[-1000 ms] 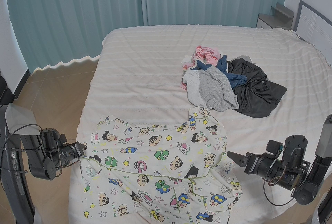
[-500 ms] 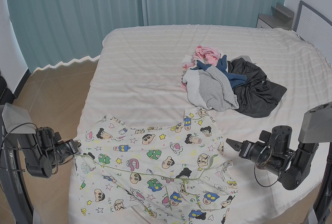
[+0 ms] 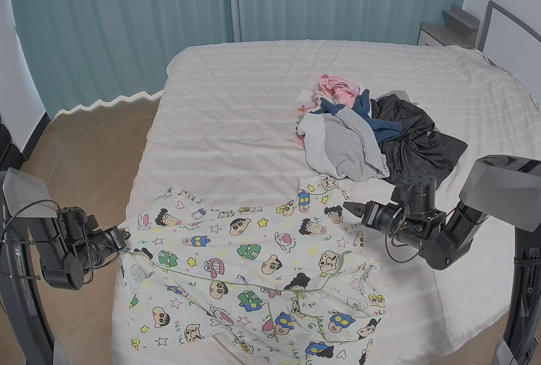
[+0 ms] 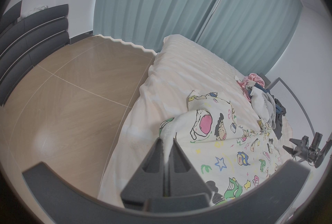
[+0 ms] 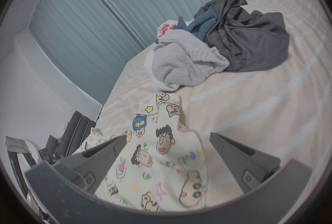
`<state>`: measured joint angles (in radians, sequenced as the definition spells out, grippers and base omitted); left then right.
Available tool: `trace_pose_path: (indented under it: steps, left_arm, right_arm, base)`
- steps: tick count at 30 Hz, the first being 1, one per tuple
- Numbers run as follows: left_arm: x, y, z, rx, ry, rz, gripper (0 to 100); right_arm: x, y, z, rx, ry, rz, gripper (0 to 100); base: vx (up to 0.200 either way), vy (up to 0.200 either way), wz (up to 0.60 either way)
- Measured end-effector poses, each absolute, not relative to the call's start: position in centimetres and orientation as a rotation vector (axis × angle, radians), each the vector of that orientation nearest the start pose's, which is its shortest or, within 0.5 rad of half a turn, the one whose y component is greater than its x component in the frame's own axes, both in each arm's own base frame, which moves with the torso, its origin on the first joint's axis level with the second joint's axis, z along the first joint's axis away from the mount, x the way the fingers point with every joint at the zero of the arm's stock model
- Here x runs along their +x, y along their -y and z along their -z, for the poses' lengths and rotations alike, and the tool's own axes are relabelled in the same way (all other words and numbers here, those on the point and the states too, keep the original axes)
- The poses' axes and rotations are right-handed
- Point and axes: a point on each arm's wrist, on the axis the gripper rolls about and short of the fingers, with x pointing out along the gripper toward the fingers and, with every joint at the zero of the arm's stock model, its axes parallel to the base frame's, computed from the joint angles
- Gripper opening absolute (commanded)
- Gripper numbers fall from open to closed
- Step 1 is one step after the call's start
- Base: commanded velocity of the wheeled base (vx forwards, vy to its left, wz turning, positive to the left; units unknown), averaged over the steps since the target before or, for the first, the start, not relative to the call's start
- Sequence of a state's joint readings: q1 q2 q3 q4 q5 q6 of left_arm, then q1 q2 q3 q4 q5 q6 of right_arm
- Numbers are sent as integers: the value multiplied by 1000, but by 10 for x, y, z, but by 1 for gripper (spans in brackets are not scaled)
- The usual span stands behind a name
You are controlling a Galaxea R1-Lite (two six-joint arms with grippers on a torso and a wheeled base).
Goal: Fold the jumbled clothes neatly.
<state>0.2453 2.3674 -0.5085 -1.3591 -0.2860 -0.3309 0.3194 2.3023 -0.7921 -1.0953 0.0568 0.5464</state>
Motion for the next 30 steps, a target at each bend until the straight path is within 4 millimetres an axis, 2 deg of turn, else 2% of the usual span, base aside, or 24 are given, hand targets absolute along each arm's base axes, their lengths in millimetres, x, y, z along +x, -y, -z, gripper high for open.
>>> trace_pose_path:
  steps: [12, 18, 19, 24, 30]
  left_arm:
    - [316, -73, 29, -452, -490, -55, 0]
    - [315, -72, 29, -450, -493, -55, 0]
    - [315, -72, 29, -450, -493, -55, 0]
    - [315, -71, 29, -449, -493, -52, 0]
    - [316, -70, 29, -448, -492, -51, 0]
  right_arm:
    - [426, -145, 4, 432, -525, -255, 100]
    - [444, -152, 21, 416, -547, -241, 100]
    - [446, -153, 23, 415, -548, -240, 0]
    - [452, -154, 27, 418, -530, -237, 0]
    - [460, -156, 20, 417, -480, -209, 0]
  base:
    - [0, 0, 0]
    - [0, 0, 0]
    - [0, 0, 0]
    - [0, 0, 0]
    - [0, 0, 0]
